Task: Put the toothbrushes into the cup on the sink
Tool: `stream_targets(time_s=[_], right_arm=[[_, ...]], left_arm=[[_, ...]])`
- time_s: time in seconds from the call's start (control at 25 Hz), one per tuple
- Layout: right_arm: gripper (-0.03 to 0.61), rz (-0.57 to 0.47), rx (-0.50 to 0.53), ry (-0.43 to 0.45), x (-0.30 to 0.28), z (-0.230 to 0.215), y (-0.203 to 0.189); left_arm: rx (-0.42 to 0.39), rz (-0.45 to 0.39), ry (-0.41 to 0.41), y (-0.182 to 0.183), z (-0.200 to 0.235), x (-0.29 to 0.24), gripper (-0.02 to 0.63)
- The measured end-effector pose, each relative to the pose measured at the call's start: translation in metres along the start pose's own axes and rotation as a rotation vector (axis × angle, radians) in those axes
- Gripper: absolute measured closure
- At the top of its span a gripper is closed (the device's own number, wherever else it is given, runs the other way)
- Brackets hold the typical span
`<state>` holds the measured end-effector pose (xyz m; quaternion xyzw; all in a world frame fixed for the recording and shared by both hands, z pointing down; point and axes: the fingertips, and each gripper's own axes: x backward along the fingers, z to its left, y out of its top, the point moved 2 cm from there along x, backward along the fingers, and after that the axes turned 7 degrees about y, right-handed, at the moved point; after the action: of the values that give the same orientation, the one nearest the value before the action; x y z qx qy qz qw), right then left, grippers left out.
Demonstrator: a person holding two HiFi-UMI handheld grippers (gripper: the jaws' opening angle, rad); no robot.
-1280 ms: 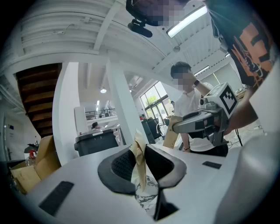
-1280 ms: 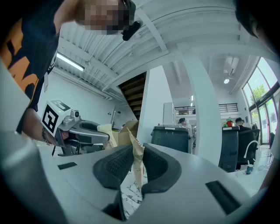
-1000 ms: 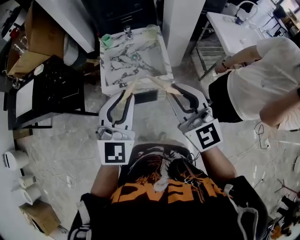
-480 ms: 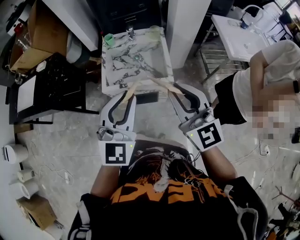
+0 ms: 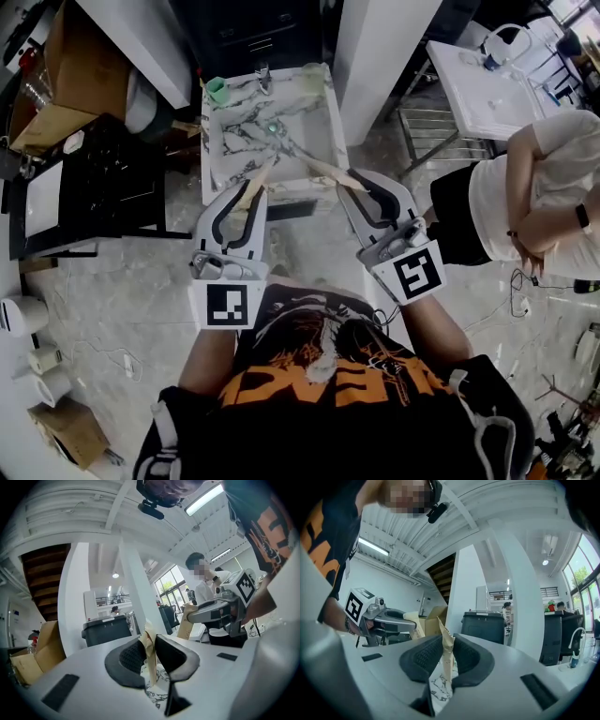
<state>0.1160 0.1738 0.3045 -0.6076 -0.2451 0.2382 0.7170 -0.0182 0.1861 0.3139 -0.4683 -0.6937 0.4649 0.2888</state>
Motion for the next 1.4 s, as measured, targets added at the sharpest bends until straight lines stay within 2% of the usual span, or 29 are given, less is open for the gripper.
stream_targets(time_s=[0.48, 0.76, 1.08, 1.4], right_arm=[[0.497, 0.076, 0.014, -0.110, -0.126, -0.072, -0.011], [0.497, 0.101, 0.013, -0.154, -0.176, -0.087, -0.024], [0.497, 0.118, -0.006, -0.143, -0.189, -0.109, -0.037], [0.497, 0.117, -0.012, -0.127, -0.196, -0.158, -0.061]], left_arm=[[0.068, -0.059, -0.113, -0.038, 0.090, -0.122, 0.528], [0.097, -0.079, -0.163, -0.062, 0.127, -0.161, 0.528], [0.112, -0.047, -0.173, -0.072, 0.127, -0.190, 0.528], [0.107, -0.032, -0.172, -0.076, 0.113, -0.231, 0.528]])
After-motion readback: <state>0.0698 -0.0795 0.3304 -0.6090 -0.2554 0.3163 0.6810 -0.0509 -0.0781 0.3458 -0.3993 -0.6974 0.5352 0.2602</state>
